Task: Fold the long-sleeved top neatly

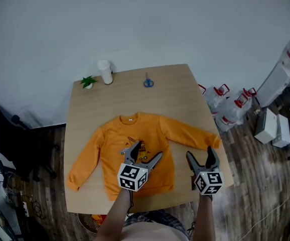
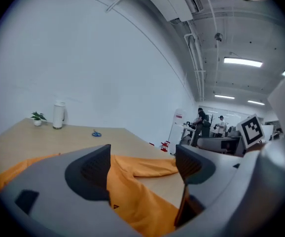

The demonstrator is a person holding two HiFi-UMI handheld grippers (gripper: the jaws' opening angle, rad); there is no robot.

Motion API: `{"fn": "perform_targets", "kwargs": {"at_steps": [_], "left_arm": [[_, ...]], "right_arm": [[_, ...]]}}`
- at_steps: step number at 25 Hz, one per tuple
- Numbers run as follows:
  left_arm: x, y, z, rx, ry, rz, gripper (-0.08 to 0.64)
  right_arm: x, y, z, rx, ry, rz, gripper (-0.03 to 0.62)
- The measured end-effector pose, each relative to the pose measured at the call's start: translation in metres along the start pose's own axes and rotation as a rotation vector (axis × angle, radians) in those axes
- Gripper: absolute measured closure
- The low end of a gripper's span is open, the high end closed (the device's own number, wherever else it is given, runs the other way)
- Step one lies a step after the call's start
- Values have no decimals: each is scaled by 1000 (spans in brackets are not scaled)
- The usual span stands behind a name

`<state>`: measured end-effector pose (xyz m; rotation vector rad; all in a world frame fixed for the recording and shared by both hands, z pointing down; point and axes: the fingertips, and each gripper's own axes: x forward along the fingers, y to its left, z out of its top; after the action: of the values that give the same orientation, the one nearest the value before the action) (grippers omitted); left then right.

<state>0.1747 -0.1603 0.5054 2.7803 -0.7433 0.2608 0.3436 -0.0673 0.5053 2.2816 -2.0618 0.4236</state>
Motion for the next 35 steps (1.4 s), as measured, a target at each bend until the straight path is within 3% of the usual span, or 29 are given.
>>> {"fn": "perform_targets", "kwargs": {"at_steps": [12,18,22,26,35], "left_arm": [[131,-66,-21,14,132,-164,156],[190,-70,-36,-6,196,-158,156],[216,-68,-51,-20,234,-149,156],[221,-67,-66,-44,258,-139,156],[213,-63,-90,-55,306,-122,156]], "right_arm": [[-8,-124,-26,39,97,-236,197],[18,-172,-46,62,164,-289,222],[31,-201,-71,132,204,-332,222],[38,-222,-99,188,264,-371,240],[41,-233,-142,213,390,-399,306]]}}
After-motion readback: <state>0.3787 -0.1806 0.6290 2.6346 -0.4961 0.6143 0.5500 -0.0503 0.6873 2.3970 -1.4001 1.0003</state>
